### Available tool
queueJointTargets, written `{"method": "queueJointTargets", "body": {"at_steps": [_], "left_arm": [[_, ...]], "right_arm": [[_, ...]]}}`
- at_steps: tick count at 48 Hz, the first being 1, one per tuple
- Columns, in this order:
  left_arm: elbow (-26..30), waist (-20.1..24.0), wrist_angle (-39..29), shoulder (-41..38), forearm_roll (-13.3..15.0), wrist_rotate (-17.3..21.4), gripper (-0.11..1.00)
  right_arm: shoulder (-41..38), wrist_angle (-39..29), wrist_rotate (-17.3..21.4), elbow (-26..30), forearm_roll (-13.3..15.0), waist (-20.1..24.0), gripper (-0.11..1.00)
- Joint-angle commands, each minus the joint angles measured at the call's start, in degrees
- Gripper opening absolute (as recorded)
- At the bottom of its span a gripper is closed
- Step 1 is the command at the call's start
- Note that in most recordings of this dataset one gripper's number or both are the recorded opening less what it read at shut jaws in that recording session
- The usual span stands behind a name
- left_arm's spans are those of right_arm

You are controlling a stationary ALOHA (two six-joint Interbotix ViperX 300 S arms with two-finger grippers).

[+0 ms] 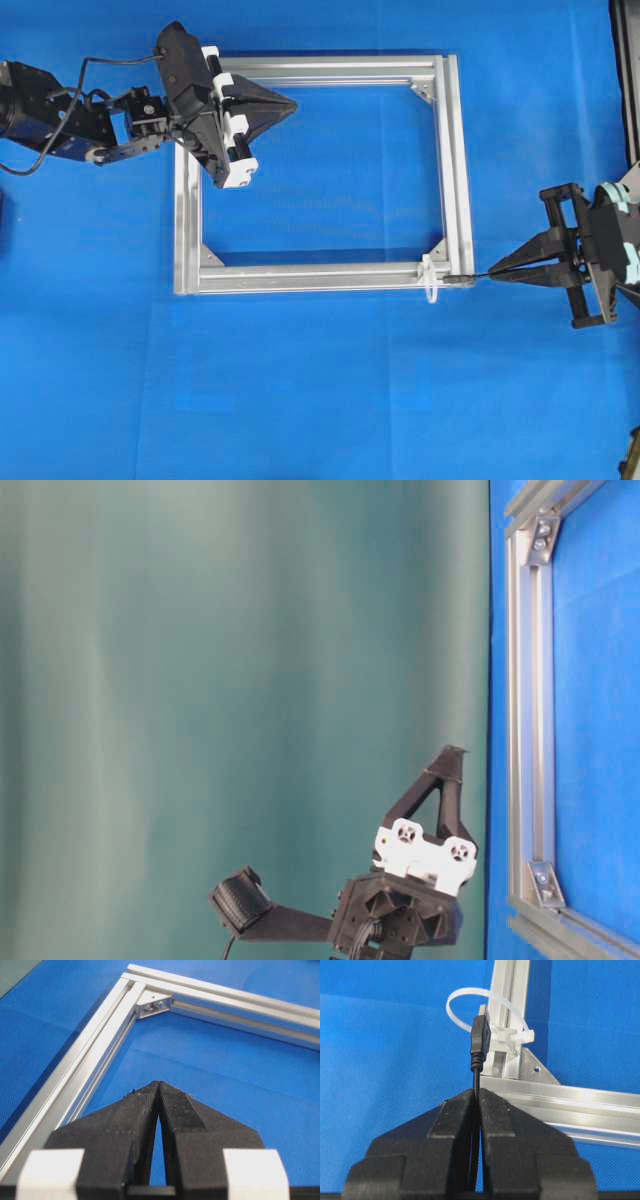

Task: Insert the wire through the string loop located on the right side.
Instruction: 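Push the USB plug through the white zip-tie loop with the right gripper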

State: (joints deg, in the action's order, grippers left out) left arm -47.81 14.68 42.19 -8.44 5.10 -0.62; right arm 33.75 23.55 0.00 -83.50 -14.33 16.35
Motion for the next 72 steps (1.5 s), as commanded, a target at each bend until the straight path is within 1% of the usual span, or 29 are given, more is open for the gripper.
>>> {"method": "queueJointTargets", "body": {"at_steps": [1,14,25,38,55,64,72], "left_arm": [[0.44,-0.09,0.44,1.93,-0.18,0.09,0.0],[0.44,-0.09,0.44,2.02,-0.18,0.0,0.0],[0.62,-0.18,0.53,1.93,-0.18,0.0,0.0],[0.44,-0.09,0.53,1.93,-0.18,0.0,0.0],[0.35,-0.09,0.53,1.93,-0.18,0.09,0.0],[0.44,-0.09,0.44,1.93,-0.18,0.18,0.0],[0.44,-0.09,0.44,1.93,-0.18,0.09,0.0]], "right_arm": [[0.09,0.7,0.0,0.44,-0.18,-0.09,-0.03],[0.09,0.79,-0.09,0.44,-0.18,-0.09,-0.03],[-0.88,2.72,0.0,0.79,-0.09,-0.09,-0.03],[-5.98,6.06,0.0,2.29,-0.18,-0.09,-0.03],[-16.79,11.95,0.0,7.21,-0.18,-0.09,-0.03],[-20.57,12.92,0.0,9.84,-0.18,-0.09,-0.03],[-21.62,13.01,0.0,10.9,-0.18,-0.09,-0.03]]}}
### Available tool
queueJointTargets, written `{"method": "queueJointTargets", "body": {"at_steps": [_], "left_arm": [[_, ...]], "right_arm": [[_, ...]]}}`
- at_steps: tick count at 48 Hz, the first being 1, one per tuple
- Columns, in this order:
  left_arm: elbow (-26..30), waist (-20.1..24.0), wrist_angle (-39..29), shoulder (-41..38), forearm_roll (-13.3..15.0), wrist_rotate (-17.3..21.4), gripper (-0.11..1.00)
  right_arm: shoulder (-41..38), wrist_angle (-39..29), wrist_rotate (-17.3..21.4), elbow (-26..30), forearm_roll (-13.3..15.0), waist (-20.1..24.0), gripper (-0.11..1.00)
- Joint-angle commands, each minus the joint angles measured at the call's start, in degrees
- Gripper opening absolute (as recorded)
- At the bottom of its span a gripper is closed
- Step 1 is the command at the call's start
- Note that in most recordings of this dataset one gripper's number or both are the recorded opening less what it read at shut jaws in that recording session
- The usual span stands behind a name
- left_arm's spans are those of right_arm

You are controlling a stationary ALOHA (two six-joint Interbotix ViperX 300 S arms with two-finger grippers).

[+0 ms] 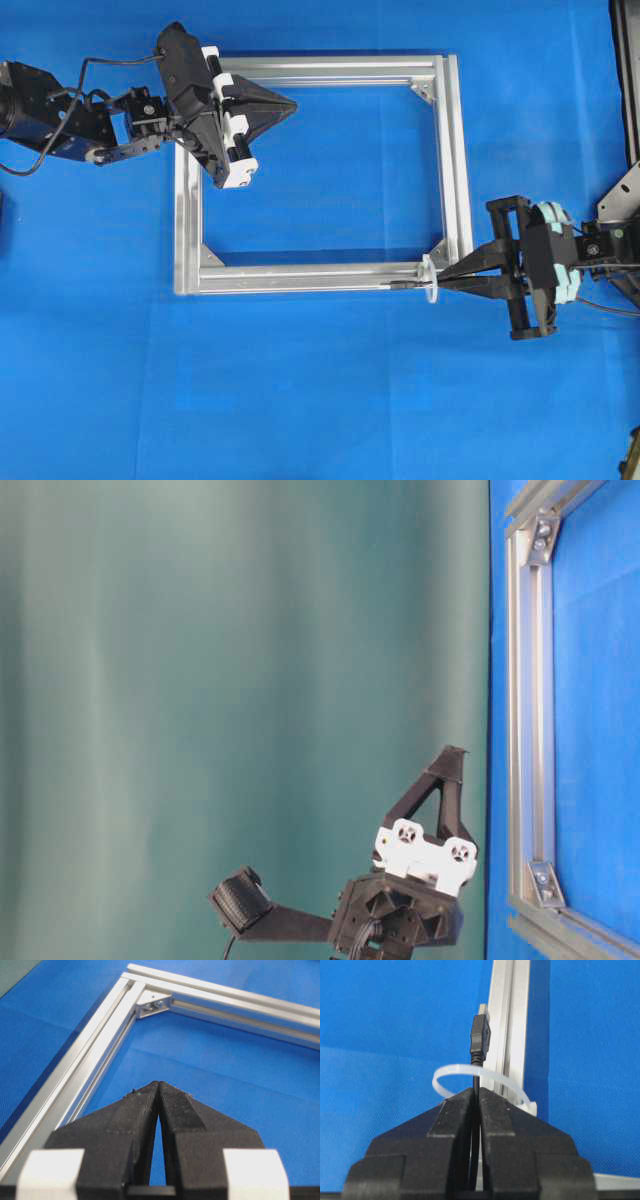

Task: Insert the wire through the string loop located on the right side.
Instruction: 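Push the USB plug through the white zip-tie loop with the right gripper, then move the left gripper down and right toward the plug beyond the loop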

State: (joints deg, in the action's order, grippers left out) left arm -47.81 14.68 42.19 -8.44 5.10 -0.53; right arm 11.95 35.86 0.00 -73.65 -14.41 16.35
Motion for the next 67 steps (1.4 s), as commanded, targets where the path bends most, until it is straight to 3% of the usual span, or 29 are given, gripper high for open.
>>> {"method": "queueJointTargets", "body": {"at_steps": [1,17,27,39,54,67], "left_arm": [[0.44,-0.09,0.44,1.93,-0.18,0.0,0.0],[0.44,-0.35,0.35,2.02,-0.18,-0.09,0.0],[0.26,-3.34,0.26,1.93,-0.18,-0.26,0.0],[-0.7,-11.78,0.26,1.93,-0.18,-1.05,0.0],[-1.23,-24.52,0.18,1.93,-0.18,-4.75,0.0],[-1.23,-29.97,-0.18,1.93,-0.18,-5.89,0.0]], "right_arm": [[0.26,0.79,0.0,0.97,-0.09,-0.09,-0.03],[0.18,1.05,0.0,0.88,-0.09,-0.18,-0.03],[0.18,0.97,0.0,0.97,-0.09,-0.18,-0.03],[0.26,1.05,0.0,0.97,-0.09,-0.18,-0.03],[0.18,0.79,0.0,0.97,-0.18,-0.18,-0.03],[0.18,0.79,0.0,0.97,-0.18,-0.18,-0.03]]}}
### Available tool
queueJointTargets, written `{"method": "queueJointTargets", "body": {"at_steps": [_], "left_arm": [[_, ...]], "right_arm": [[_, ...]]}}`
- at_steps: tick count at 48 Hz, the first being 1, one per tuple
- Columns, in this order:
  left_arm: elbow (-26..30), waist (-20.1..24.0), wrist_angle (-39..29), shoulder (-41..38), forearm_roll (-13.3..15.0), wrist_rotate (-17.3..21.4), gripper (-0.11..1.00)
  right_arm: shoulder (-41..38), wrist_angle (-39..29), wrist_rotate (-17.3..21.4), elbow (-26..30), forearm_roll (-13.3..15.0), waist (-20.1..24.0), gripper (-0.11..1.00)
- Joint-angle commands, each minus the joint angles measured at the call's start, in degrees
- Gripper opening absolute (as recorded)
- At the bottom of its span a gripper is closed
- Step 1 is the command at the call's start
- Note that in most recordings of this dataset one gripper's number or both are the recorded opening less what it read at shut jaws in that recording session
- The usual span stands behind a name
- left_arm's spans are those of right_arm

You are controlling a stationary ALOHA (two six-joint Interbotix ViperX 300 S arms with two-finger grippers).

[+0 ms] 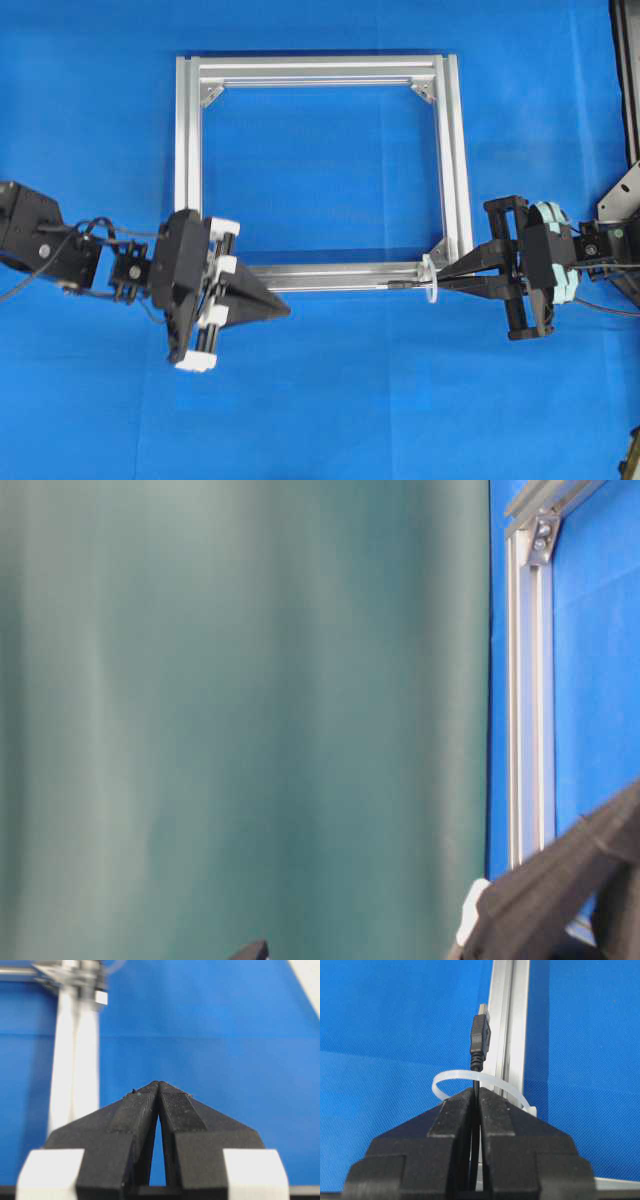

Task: Insert the wire through the string loop located on the right side.
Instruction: 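Move the left gripper down and right toward the plug beyond the loop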

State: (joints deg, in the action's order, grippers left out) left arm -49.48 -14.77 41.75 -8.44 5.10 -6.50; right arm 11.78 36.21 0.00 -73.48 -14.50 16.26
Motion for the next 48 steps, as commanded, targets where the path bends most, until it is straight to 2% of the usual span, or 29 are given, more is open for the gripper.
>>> {"method": "queueJointTargets", "body": {"at_steps": [1,15,24,34,48], "left_arm": [[0.44,-0.53,0.26,1.93,-0.18,0.09,0.0],[1.67,0.44,0.18,1.58,-0.18,0.26,0.0],[5.36,1.58,-0.88,0.35,-0.18,0.88,0.0],[14.06,3.6,-8.61,-2.81,-0.18,1.32,0.0],[26.28,6.5,-18.02,-8.17,-0.26,4.04,0.0]], "right_arm": [[0.35,0.44,0.0,0.79,-0.09,-0.09,-0.03],[0.35,0.44,0.0,0.79,-0.09,0.0,-0.03],[0.35,0.44,0.09,0.88,0.0,-0.09,-0.03],[0.35,0.35,0.0,0.88,0.0,-0.09,-0.03],[0.35,0.35,0.09,0.97,-0.09,-0.09,-0.03]]}}
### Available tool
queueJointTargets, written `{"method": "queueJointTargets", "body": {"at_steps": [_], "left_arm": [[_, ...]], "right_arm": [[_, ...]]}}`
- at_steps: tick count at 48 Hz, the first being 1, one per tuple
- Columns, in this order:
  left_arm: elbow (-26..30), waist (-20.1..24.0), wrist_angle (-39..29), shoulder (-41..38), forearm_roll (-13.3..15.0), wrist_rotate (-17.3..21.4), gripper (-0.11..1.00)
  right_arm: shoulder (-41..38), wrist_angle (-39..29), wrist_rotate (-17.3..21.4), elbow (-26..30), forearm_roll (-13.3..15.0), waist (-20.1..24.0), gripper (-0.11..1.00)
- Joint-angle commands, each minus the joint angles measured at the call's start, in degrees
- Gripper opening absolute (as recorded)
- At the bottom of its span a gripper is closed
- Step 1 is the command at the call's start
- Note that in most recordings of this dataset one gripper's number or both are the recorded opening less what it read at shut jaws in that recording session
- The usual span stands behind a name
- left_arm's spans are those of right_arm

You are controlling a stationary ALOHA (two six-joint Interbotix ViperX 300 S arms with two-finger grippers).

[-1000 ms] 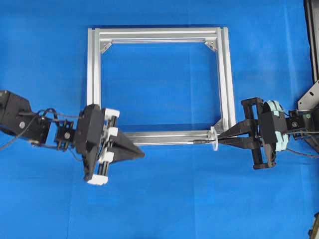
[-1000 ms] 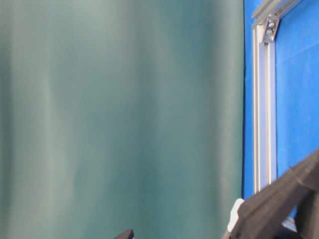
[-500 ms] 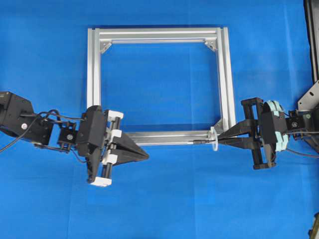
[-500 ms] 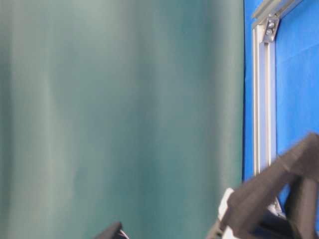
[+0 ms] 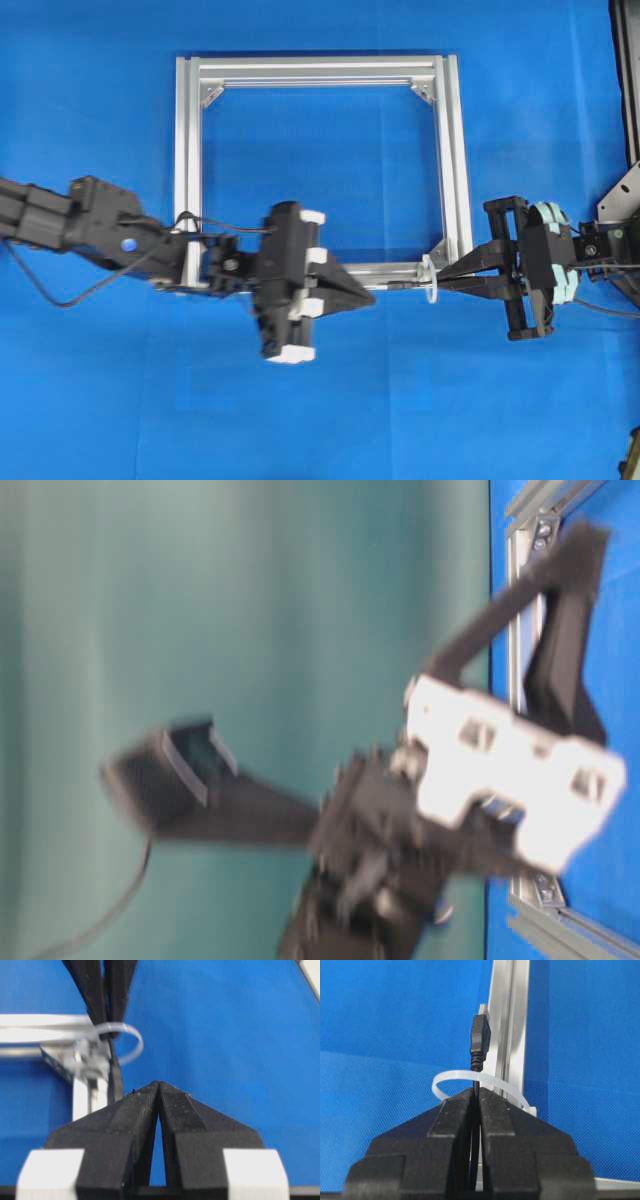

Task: Insert the wire through the string loop located on the right side.
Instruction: 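Move the left gripper down and right toward the plug beyond the loop, then close the left gripper on the USB plug protruding through the loop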

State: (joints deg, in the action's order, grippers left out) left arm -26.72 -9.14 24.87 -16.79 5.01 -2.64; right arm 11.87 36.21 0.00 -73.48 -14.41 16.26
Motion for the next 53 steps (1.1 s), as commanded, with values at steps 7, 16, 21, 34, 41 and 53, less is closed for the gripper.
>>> {"method": "queueJointTargets", "body": {"at_steps": [7,16,21,34,41,53], "left_arm": [[6.86,1.76,-3.87,-1.23,-0.18,0.09,0.0],[8.35,1.85,-4.66,-2.11,-0.18,0.09,0.0],[8.26,1.85,-4.66,-2.2,-0.18,-0.35,0.0],[8.26,1.85,-5.19,-2.2,-0.18,-0.44,0.0],[8.53,1.76,-6.15,-2.2,-0.18,-0.88,0.01],[8.61,1.41,-6.59,-2.29,-0.18,-1.23,0.53]], "right_arm": [[0.26,0.44,0.0,0.97,-0.09,-0.09,-0.03],[0.26,0.44,0.0,0.97,-0.18,-0.09,-0.03],[0.26,0.53,0.09,0.97,-0.09,0.0,-0.03],[0.26,0.53,0.0,0.97,-0.09,0.0,-0.03],[0.26,0.53,0.0,0.97,-0.09,-0.09,-0.03],[0.26,0.62,0.0,0.97,-0.09,-0.09,-0.03]]}}
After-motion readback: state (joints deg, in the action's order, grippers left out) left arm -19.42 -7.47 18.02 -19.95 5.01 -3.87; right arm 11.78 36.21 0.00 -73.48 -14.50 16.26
